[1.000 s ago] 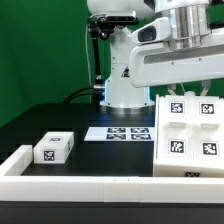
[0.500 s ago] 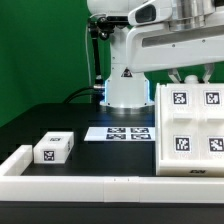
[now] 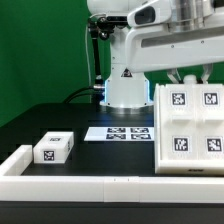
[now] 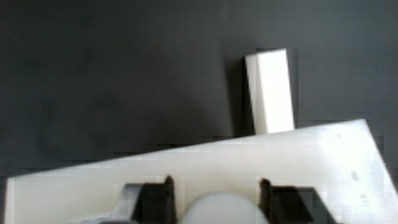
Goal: Assemble cabinet
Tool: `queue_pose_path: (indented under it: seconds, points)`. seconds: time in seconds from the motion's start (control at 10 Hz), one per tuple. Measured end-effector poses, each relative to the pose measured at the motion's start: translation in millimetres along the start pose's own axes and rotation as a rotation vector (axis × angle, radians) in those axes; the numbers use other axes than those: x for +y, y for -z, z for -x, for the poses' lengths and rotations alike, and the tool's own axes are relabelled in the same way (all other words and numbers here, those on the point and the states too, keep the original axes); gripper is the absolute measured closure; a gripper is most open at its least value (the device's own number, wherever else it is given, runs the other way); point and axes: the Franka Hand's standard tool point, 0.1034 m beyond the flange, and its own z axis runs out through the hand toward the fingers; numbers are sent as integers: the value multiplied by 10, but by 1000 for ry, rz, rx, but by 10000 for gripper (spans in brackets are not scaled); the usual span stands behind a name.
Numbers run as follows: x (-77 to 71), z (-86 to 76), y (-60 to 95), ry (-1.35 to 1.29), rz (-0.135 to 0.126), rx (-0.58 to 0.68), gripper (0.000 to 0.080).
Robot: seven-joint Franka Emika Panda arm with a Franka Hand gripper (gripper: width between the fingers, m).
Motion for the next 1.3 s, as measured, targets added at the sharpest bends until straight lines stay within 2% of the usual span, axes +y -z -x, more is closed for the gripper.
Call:
queue_pose_path:
  seconds: [0.6, 0.7, 0.9, 1.3]
  points:
    - [31, 22, -54, -16, 2, -86, 577]
    - [32, 2, -8, -21, -4, -133, 577]
    - [39, -148, -24, -27, -11, -144, 577]
    - [19, -221, -79, -42, -10, -148, 577]
